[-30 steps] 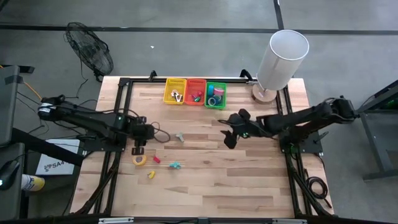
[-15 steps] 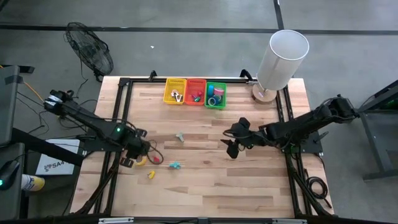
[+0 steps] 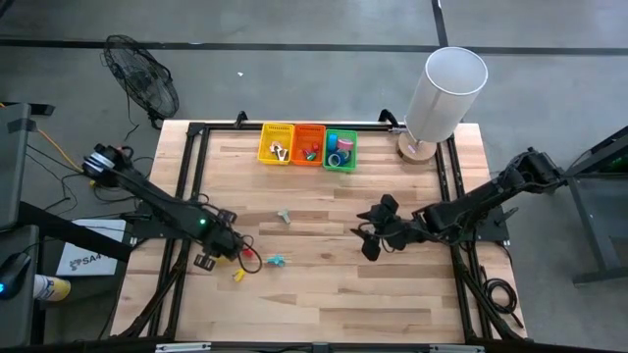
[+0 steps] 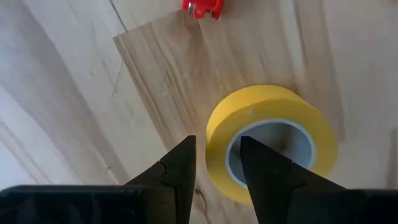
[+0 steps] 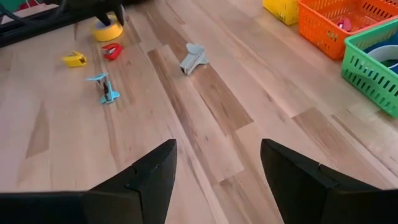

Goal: Pick and place Stapler, Stapler remover, tape
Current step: Put the yellow tape into the green basket

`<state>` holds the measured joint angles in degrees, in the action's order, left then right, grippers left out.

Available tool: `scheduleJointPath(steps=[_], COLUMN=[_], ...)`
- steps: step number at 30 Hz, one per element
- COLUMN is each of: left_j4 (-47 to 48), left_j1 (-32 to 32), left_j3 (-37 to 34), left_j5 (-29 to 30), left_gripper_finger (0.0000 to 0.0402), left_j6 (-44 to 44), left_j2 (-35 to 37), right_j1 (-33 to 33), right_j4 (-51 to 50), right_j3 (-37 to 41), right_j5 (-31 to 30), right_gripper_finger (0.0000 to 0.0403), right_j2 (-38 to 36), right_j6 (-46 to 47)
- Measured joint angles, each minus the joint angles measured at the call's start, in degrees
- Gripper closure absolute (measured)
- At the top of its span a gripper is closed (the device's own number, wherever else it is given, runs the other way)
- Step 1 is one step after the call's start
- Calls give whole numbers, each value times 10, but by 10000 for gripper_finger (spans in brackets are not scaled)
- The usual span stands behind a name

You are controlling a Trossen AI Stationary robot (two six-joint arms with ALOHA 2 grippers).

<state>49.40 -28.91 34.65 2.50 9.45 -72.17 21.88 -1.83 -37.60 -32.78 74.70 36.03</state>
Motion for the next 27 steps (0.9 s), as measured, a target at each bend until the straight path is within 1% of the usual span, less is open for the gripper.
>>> scheduleJointPath(steps=[5,8,11,15,16,21,24,27], left_j4=[-4,-7,-9,-11,-10,-7,-17,-8], left_j1=[0,0,0,0,0,0,0,0], left_j3=[0,0,2,2,2,13,52,103], left_j5=[-1,-7,-9,-12,-12,-5,40,106], left_gripper_finger=[279,287,309,362,367,367,367,367], left_j6=[-2,-5,-6,-6,-6,-1,-13,-58], left_j2=[-32,-46,-54,-56,-56,-58,-58,-58], right_j1=[13,17,21,29,31,40,45,45], right_j4=[1,4,9,9,9,13,34,67], right_j3=[0,0,0,0,0,0,0,0], right_j5=[-16,-19,-23,-36,-38,-50,-69,-70], right_gripper_finger=[178,178,178,178,178,178,178,178], right_j2=[0,0,0,0,0,2,16,44], right_j6=[2,2,3,15,17,31,25,-1])
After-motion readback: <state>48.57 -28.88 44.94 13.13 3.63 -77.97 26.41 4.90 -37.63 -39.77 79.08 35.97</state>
